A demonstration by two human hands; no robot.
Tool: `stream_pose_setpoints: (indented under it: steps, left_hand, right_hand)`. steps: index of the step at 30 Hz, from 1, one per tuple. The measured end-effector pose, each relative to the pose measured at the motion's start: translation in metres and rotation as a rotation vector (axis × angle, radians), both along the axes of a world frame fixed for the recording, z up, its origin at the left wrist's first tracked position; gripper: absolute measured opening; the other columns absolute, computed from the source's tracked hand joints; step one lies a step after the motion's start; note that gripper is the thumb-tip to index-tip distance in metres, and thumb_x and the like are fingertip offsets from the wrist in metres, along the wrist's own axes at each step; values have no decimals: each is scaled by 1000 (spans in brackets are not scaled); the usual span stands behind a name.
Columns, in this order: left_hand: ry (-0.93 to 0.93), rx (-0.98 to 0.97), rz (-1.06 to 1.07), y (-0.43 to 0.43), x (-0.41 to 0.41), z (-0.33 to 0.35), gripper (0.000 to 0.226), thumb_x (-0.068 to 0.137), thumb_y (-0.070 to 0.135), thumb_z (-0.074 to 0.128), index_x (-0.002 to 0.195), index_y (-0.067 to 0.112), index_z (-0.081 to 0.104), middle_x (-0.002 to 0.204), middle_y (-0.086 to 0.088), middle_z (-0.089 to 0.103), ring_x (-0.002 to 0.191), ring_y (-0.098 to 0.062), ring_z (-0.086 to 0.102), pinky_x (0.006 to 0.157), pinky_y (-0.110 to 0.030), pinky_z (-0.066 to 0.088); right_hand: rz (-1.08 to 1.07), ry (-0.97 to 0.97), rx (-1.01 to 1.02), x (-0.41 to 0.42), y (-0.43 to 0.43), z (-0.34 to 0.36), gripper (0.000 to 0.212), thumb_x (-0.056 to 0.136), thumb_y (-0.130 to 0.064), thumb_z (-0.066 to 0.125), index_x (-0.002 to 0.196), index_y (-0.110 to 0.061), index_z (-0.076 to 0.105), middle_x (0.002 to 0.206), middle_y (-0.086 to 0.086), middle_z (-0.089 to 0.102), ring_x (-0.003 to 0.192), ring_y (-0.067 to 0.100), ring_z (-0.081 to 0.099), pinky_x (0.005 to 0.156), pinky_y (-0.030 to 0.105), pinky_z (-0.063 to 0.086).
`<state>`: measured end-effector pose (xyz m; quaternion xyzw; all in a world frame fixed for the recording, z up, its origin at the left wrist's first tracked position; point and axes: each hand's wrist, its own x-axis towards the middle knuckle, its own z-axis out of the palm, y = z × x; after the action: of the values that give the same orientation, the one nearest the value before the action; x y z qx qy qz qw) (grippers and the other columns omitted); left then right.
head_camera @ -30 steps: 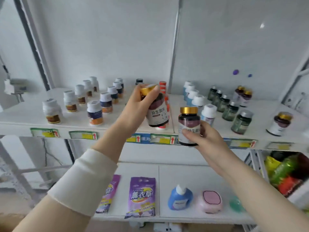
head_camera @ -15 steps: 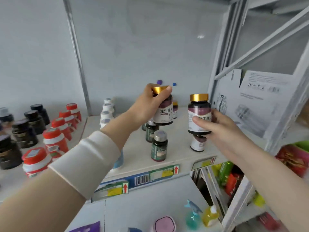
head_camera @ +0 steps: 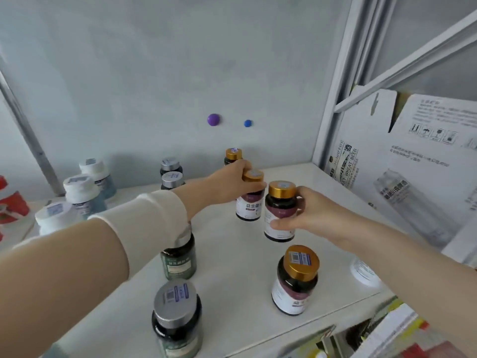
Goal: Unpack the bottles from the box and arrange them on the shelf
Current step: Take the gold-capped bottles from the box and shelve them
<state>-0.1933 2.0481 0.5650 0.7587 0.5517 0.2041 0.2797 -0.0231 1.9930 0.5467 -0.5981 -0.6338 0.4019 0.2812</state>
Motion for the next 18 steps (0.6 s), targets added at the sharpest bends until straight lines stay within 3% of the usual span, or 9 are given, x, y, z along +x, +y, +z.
stream_pose_setpoints:
  steps: [6, 10, 15, 18]
  left_hand:
    - [154, -11, -14, 15, 6, -9, 33, 88, 36, 61, 99, 11, 42, 95, -4, 49, 67, -5, 43, 58, -14, 33]
    - [154, -2, -10, 19, 8, -10, 37, 85, 38, 64, 103, 14, 42, 101, -3, 54, 86, -14, 53, 64, -15, 40]
    - [156, 10, -16, 23, 8, -13, 38, 85, 38, 64, 106, 14, 42, 102, -2, 52, 87, -13, 50, 64, -14, 39]
    - [144, 6, -10, 26, 9, -17, 49, 85, 40, 64, 119, 12, 43, 105, 1, 51, 91, -13, 51, 67, -12, 39]
  right_hand:
    - [181, -179, -40, -14, 10, -13, 61, 68, -19, 82, 115, -21, 44, 108, -3, 57, 101, 14, 54, 81, 23, 41]
    - [204, -268, -7, -19, 10, -17, 74, 66, -21, 83, 127, -19, 40, 109, -4, 53, 103, 15, 51, 83, 24, 39]
    - [220, -323, 4, -16, 13, -17, 77, 66, -23, 83, 128, -18, 38, 118, -1, 55, 107, 17, 52, 87, 25, 40]
    - [220, -317, 4, -16, 13, -20, 78, 66, -24, 83, 128, -19, 36, 113, -4, 52, 105, 15, 52, 85, 24, 40]
